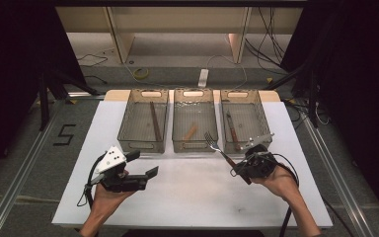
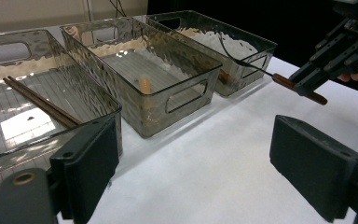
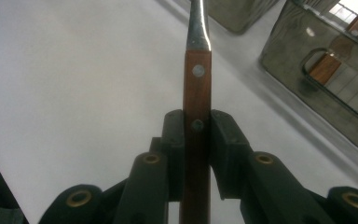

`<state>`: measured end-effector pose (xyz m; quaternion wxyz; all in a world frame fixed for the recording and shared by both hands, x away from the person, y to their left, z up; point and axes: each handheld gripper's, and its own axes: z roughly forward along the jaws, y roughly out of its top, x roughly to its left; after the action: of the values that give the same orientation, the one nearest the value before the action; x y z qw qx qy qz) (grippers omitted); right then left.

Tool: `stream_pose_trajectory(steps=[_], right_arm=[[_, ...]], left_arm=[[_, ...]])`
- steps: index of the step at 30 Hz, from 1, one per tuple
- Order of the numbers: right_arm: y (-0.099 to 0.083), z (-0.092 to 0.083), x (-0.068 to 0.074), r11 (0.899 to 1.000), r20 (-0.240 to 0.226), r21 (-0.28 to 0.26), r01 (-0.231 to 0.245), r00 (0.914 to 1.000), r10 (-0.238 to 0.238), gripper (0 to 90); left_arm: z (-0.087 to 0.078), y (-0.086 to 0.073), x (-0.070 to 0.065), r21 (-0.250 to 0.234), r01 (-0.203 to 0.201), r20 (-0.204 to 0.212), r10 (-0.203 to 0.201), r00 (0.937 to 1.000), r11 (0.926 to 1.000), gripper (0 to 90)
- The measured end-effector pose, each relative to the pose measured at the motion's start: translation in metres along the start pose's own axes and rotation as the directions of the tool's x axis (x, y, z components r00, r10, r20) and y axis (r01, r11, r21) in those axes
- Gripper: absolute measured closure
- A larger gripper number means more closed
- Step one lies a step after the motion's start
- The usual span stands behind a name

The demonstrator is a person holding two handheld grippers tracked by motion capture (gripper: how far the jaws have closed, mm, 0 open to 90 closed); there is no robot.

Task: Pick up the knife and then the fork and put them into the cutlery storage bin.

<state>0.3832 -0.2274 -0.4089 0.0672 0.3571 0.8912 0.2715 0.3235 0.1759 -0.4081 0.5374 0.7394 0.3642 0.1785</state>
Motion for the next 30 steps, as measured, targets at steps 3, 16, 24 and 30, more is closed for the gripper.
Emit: stream_pose_trajectory(steps=[3, 16, 24, 30], right_arm=[[0.005, -0.003, -0.004, 1.0, 0.019, -0.01, -0.004, 0.9998, 0.004, 77.0], [0.037, -0.016, -0.042, 0.994, 0.088, -0.076, -0.076, 0.9927, 0.083, 76.9], [0.058, -0.021, -0.067, 0.986, 0.133, -0.1, -0.13, 0.9809, 0.143, 76.9], [0.066, -0.02, -0.078, 0.982, 0.144, -0.104, -0.159, 0.9742, 0.173, 76.9]], left_arm=[[0.0, 0.0, 0.0, 0.001, -0.001, 0.0, 0.001, 1.0, 1.0, 15.1], [0.0, 0.0, 0.0, 0.0, -0.003, -0.001, 0.003, 1.0, 1.0, 15.1], [0.0, 0.0, 0.0, -0.002, -0.004, -0.002, 0.004, 1.0, 1.0, 15.1], [0.0, 0.0, 0.0, -0.003, -0.004, 0.0, 0.004, 1.0, 1.0, 15.1]])
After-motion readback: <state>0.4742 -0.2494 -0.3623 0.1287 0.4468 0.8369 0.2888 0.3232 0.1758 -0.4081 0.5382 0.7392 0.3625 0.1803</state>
